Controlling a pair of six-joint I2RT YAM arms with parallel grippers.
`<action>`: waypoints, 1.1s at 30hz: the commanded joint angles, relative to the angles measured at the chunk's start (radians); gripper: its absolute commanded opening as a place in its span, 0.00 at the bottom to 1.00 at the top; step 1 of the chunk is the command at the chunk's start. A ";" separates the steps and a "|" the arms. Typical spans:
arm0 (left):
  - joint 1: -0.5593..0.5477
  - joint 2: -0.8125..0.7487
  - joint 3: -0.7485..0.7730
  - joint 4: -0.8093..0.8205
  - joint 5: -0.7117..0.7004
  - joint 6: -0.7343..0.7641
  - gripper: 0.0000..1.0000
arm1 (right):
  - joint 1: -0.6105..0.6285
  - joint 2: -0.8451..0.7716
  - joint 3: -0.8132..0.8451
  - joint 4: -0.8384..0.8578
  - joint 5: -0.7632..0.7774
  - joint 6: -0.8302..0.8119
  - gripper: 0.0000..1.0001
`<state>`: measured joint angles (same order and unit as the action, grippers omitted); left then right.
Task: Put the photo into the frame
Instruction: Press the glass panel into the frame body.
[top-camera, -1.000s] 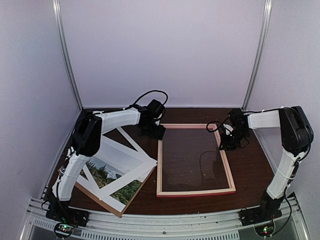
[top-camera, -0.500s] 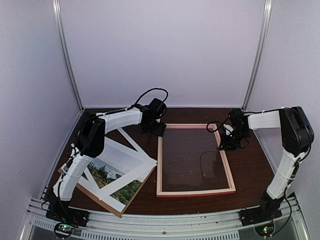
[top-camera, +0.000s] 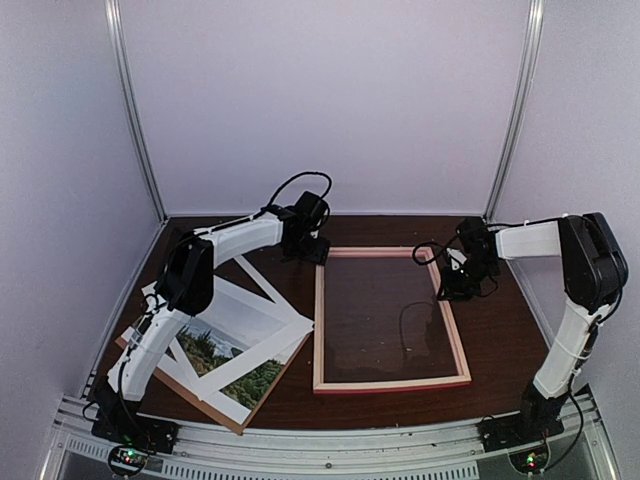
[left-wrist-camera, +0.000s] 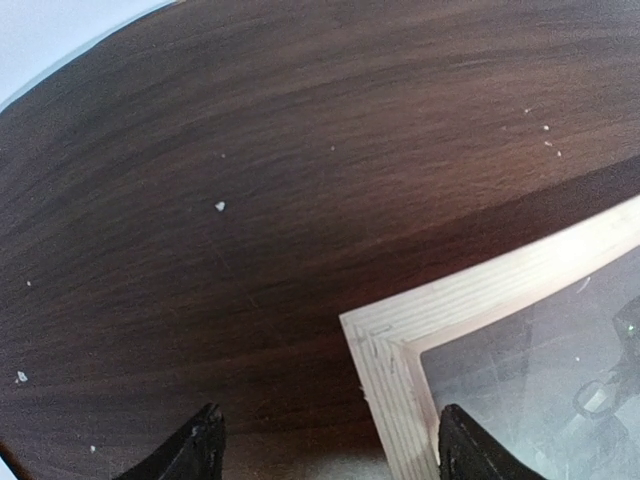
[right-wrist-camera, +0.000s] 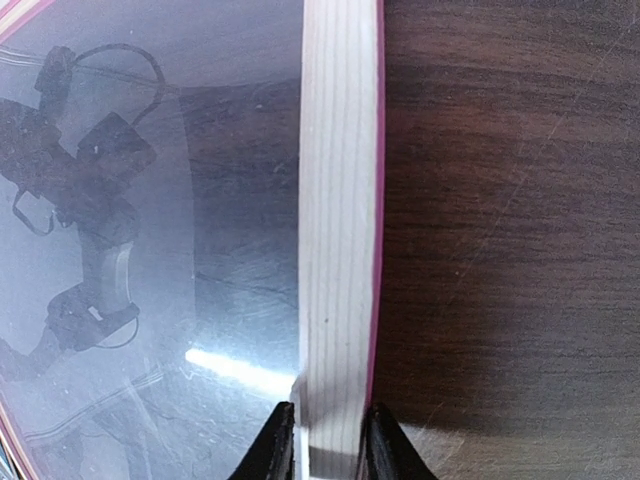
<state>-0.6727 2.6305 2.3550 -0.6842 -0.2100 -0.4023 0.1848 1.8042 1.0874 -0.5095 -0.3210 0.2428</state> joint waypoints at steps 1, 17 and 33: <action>0.037 0.044 0.032 -0.023 -0.016 0.008 0.73 | 0.002 -0.036 -0.007 0.006 -0.012 0.012 0.25; -0.002 -0.171 -0.260 -0.031 0.066 -0.014 0.73 | 0.002 -0.044 -0.019 0.026 -0.014 0.038 0.26; -0.055 -0.355 -0.455 0.024 0.140 -0.066 0.73 | 0.003 -0.045 -0.036 0.036 0.051 0.069 0.19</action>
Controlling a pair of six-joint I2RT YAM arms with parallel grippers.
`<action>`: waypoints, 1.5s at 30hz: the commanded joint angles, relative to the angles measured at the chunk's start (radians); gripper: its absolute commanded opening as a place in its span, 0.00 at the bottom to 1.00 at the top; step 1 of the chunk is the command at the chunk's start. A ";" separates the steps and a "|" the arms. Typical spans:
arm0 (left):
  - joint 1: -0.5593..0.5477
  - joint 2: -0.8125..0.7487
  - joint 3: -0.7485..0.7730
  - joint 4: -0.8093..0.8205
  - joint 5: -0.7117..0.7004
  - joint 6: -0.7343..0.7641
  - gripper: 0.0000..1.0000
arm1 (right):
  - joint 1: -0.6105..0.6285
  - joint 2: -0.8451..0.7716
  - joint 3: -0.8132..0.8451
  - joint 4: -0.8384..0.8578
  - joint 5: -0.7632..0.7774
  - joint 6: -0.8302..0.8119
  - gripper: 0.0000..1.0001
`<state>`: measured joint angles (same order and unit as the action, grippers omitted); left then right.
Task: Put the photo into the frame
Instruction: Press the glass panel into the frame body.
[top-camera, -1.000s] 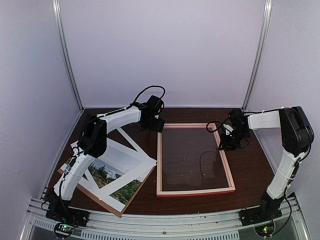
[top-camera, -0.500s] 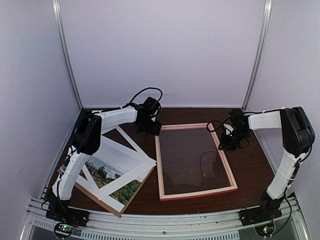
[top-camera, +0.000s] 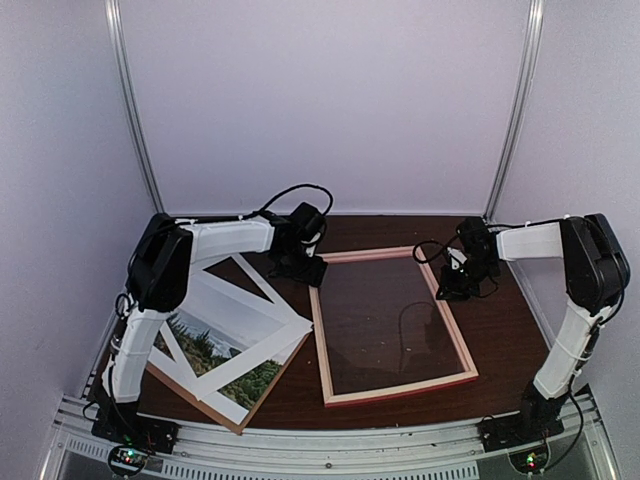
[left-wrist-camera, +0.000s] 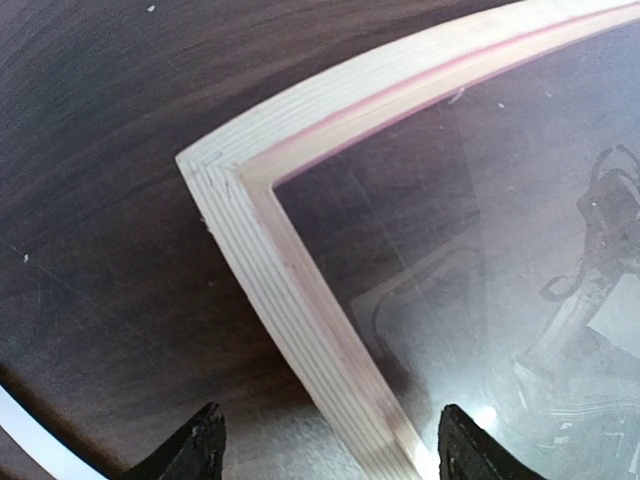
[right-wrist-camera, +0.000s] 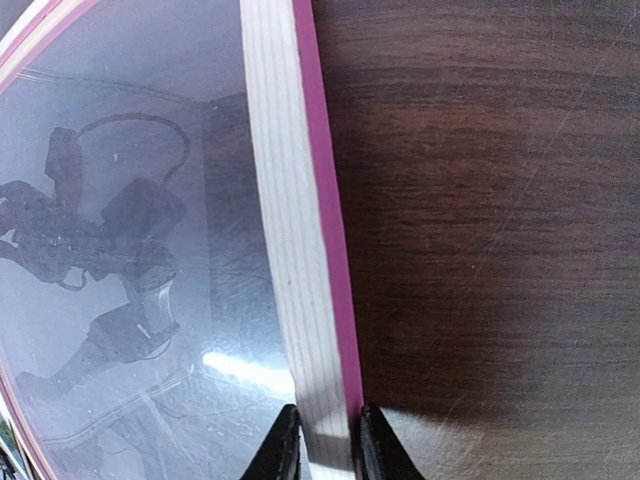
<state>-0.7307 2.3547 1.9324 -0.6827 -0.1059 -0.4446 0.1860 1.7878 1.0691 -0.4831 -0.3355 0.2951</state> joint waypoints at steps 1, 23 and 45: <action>0.002 -0.095 -0.048 0.035 0.042 -0.028 0.73 | 0.003 -0.032 -0.022 0.011 0.074 0.021 0.19; -0.056 -0.128 -0.152 0.040 0.076 -0.031 0.74 | -0.004 -0.042 -0.092 0.090 0.093 0.091 0.09; -0.113 -0.113 -0.204 -0.054 0.014 -0.023 0.73 | -0.003 -0.059 -0.116 0.101 0.091 0.085 0.09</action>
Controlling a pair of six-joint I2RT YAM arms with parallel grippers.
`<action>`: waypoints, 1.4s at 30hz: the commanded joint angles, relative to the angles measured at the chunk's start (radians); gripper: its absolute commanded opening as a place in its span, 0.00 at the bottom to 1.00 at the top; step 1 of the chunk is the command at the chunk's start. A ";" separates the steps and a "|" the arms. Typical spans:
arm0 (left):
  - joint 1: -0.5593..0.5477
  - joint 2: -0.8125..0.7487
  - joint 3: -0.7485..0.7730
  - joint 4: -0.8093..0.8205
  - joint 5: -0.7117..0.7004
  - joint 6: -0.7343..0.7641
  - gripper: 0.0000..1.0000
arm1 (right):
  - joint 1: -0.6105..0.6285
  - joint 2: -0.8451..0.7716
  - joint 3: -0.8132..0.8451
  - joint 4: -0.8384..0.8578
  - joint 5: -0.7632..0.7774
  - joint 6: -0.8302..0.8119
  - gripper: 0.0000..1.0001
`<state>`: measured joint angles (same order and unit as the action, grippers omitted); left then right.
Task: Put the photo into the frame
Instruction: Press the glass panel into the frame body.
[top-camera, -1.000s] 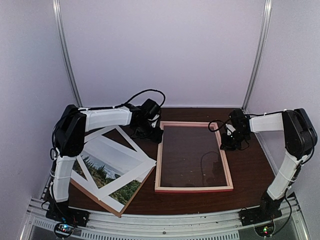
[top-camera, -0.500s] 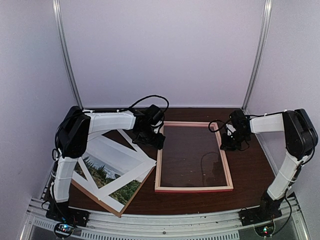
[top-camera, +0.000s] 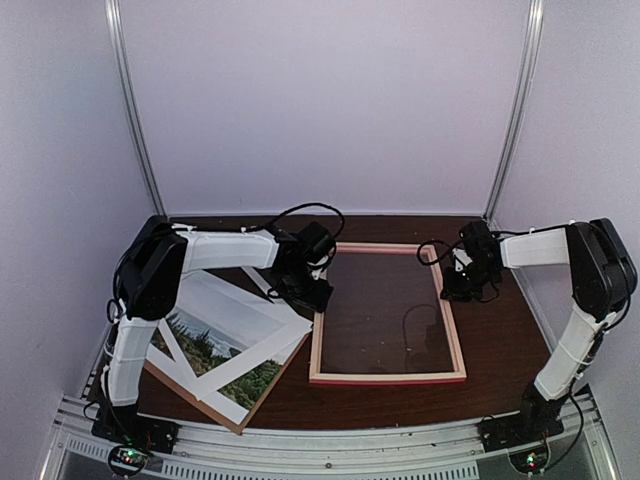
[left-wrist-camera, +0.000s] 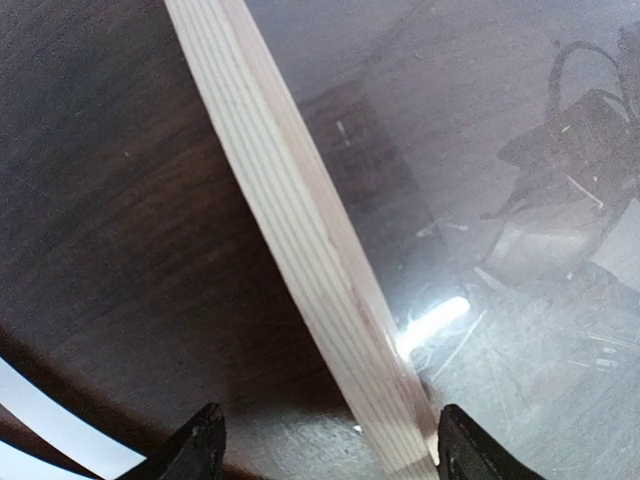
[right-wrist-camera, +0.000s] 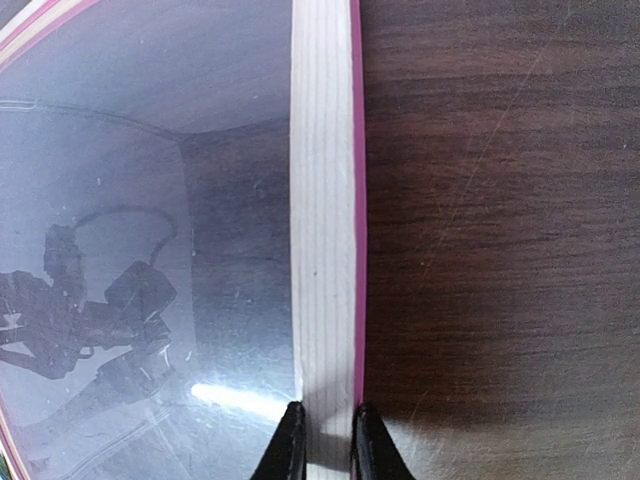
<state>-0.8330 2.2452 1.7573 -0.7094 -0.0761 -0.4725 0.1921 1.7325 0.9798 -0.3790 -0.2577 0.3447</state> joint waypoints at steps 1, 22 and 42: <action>-0.012 -0.007 -0.038 -0.028 -0.015 0.005 0.73 | -0.010 -0.004 -0.026 -0.003 0.014 0.036 0.09; -0.058 -0.126 -0.239 -0.131 0.031 0.008 0.73 | -0.011 -0.002 0.000 -0.025 0.028 0.031 0.09; -0.110 -0.196 -0.197 -0.209 0.091 0.101 0.73 | -0.021 -0.010 -0.004 -0.024 0.046 0.024 0.08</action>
<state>-0.9493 2.0922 1.5318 -0.8288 0.0475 -0.4240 0.1921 1.7298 0.9771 -0.3809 -0.2680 0.3492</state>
